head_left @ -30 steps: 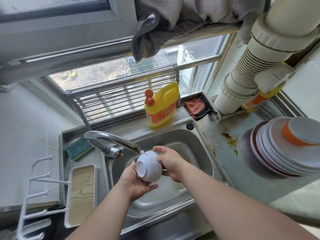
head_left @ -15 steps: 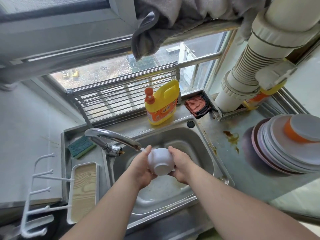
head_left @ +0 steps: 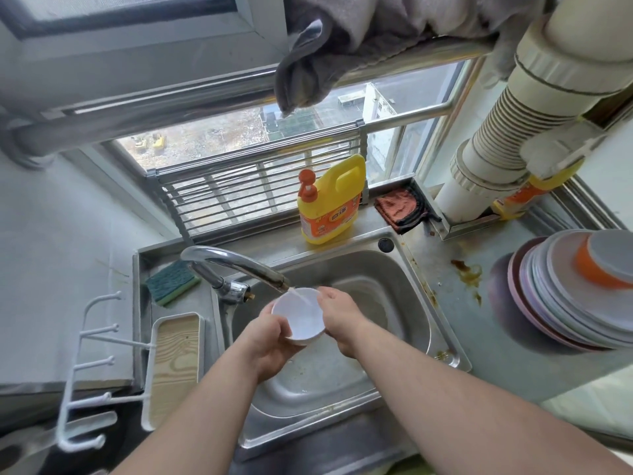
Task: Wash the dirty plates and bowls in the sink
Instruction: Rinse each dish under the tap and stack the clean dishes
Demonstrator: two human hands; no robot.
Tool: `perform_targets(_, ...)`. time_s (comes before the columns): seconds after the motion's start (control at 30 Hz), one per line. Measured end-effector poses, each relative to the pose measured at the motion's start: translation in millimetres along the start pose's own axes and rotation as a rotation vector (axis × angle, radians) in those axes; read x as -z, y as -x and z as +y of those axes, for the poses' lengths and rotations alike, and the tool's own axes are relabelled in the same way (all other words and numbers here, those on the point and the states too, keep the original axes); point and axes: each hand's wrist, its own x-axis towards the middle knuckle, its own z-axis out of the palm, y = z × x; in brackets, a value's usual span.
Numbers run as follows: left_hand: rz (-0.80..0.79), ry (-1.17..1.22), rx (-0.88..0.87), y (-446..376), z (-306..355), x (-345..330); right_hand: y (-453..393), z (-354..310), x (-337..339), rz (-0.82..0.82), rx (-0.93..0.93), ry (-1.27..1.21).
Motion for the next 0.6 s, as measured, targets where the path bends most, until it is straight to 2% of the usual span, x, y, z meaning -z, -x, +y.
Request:
perform_targets(0.13, -0.028, -0.023, -0.165, 2, 3, -6, 6, 2, 4, -0.062, -0.146, -0.062)
perform_targets(0.23, -0.025, 0.031, -0.176, 0, 5, -5, 12, 2, 6, -0.115, -0.173, -0.150)
perform_targets(0.47, -0.051, 0.325, -0.060, -2, -4, -16, 24, -16, 12, -0.065, 0.044, -0.238)
perform_targets(0.6, -0.200, 0.424, 0.041, -2, -12, -32, 23, -18, 30, 0.031, 0.249, -0.030)
